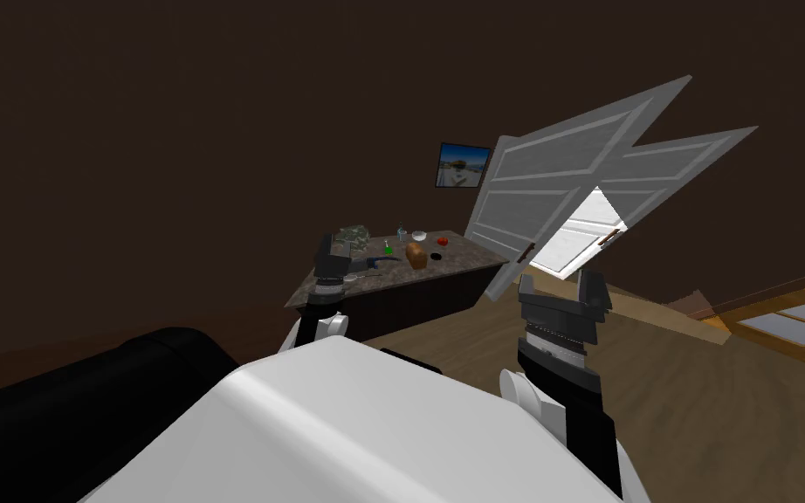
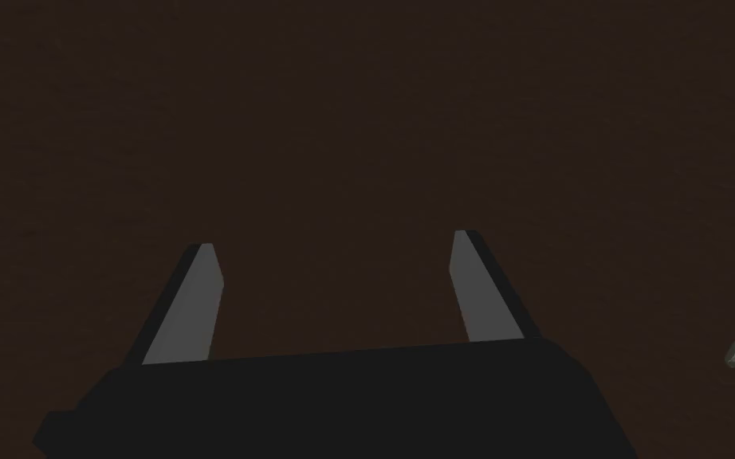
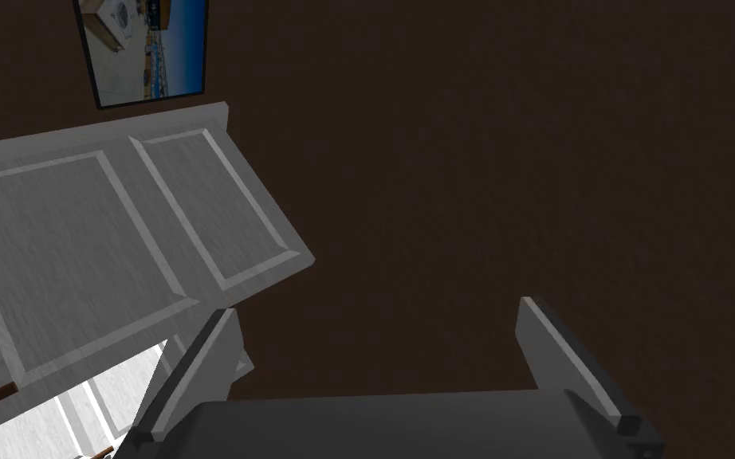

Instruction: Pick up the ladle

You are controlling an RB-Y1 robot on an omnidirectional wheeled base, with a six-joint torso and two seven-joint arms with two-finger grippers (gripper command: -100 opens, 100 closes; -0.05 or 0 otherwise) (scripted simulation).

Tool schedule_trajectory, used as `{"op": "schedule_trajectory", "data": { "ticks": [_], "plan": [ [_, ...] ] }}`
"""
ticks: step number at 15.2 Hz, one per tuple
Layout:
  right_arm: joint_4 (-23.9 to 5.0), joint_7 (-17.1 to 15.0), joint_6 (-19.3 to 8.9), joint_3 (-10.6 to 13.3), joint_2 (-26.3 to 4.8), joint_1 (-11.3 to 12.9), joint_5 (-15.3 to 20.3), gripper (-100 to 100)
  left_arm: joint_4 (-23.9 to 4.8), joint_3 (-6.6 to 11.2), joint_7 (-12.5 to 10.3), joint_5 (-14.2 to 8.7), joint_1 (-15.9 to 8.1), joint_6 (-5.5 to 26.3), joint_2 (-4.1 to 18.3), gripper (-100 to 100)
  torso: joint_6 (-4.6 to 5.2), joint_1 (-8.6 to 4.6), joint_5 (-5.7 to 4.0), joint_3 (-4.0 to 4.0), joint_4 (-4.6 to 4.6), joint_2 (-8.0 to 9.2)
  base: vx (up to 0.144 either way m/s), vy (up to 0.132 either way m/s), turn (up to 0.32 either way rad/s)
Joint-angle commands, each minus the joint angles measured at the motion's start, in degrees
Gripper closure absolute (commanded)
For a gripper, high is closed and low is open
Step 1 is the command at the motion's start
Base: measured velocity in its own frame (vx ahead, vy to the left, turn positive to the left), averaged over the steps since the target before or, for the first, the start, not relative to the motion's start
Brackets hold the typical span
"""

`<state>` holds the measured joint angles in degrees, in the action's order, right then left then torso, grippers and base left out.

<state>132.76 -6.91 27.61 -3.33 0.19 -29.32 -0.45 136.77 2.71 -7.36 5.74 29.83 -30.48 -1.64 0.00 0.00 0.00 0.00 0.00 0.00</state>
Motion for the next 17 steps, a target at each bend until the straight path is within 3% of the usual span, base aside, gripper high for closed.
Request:
{"op": "schedule_trajectory", "data": {
  "ticks": [1,4,5,6,7,8,9,10,11,12,13,14,17],
  "plan": [
    [0.00,0.00,0.00,0.00,0.00,0.00,0.00,0,-0.22,0.16,-0.19,-0.36,-0.14,0.97,2.83,-100,0.00,0.00,0.00,0.00,0.00,0.00,0.003,-0.001,-0.013],
    [0.00,0.00,0.00,0.00,0.00,0.00,0.00,0,-0.45,0.32,-0.38,-0.73,-0.28,1.95,4.81,-100,0.00,0.02,0.00,-0.02,-0.01,-0.03,0.008,-0.001,-0.015],
    [0.00,0.00,0.00,0.00,0.00,0.00,0.00,0,-0.76,0.52,-0.64,-1.21,-0.47,3.25,6.83,-100,0.00,0.02,0.00,-0.02,-0.01,-0.04,0.010,-0.001,-0.022],
    [0.00,0.00,0.00,0.00,0.00,0.00,0.00,0,-0.76,0.52,-0.64,-1.21,-0.47,3.25,6.83,-100,0.01,0.03,0.01,-0.03,-0.01,-0.04,0.011,0.000,-0.017],
    [0.00,0.00,0.00,0.00,0.00,0.00,0.00,0,-1.14,0.78,-0.95,-1.81,-0.69,4.85,8.81,-100,0.00,0.03,0.01,-0.03,-0.01,-0.05,0.014,-0.001,-0.022],
    [0.00,0.00,0.00,0.00,0.00,0.00,0.00,0,-1.14,0.78,-0.95,-1.81,-0.69,4.85,8.81,-100,0.01,0.03,0.01,-0.03,-0.01,-0.06,0.015,-0.002,-0.021],
    [0.00,0.00,0.00,0.00,0.00,0.00,0.00,0,-1.59,1.08,-1.31,-2.51,-0.96,6.73,10.76,-100,0.00,0.02,0.01,-0.04,-0.02,-0.07,0.017,-0.002,-0.031],
    [0.00,0.00,0.00,0.00,0.00,0.00,0.00,0,-1.59,1.08,-1.31,-2.51,-0.96,6.73,10.76,-100,0.01,0.02,0.00,-0.04,-0.02,-0.07,0.017,-0.003,-0.023],
    [0.00,0.00,0.00,0.00,0.00,0.00,0.00,0,-2.10,1.41,-1.73,-3.31,-1.26,8.80,12.66,-100,0.00,0.01,0.00,-0.05,-0.02,-0.08,0.017,-0.003,-0.031],
    [0.00,0.00,0.00,0.00,0.00,0.00,0.00,0,-2.10,1.41,-1.73,-3.31,-1.26,8.87,12.66,-100,0.01,0.02,0.00,-0.05,-0.02,-0.09,0.017,-0.001,-0.027],
    [0.00,0.00,0.00,0.00,0.00,0.00,0.00,0,-2.68,1.79,-2.20,-4.20,-1.60,11.12,14.52,-100,0.01,0.02,0.00,-0.05,-0.02,-0.09,0.019,-0.005,-0.043],
    [0.00,0.00,0.00,0.00,0.00,0.00,0.00,0,-2.68,1.79,-2.20,-4.20,-1.60,11.26,14.52,-100,0.01,0.01,0.00,-0.05,-0.02,-0.09,0.020,-0.005,-0.030],
    [0.00,0.00,0.00,0.00,0.00,0.00,0.00,0,-4.01,2.65,-3.27,-6.24,-2.36,15.26,18.11,-100,0.01,0.01,0.00,-0.06,-0.03,-0.11,0.024,-0.003,-0.033]
  ]
}}
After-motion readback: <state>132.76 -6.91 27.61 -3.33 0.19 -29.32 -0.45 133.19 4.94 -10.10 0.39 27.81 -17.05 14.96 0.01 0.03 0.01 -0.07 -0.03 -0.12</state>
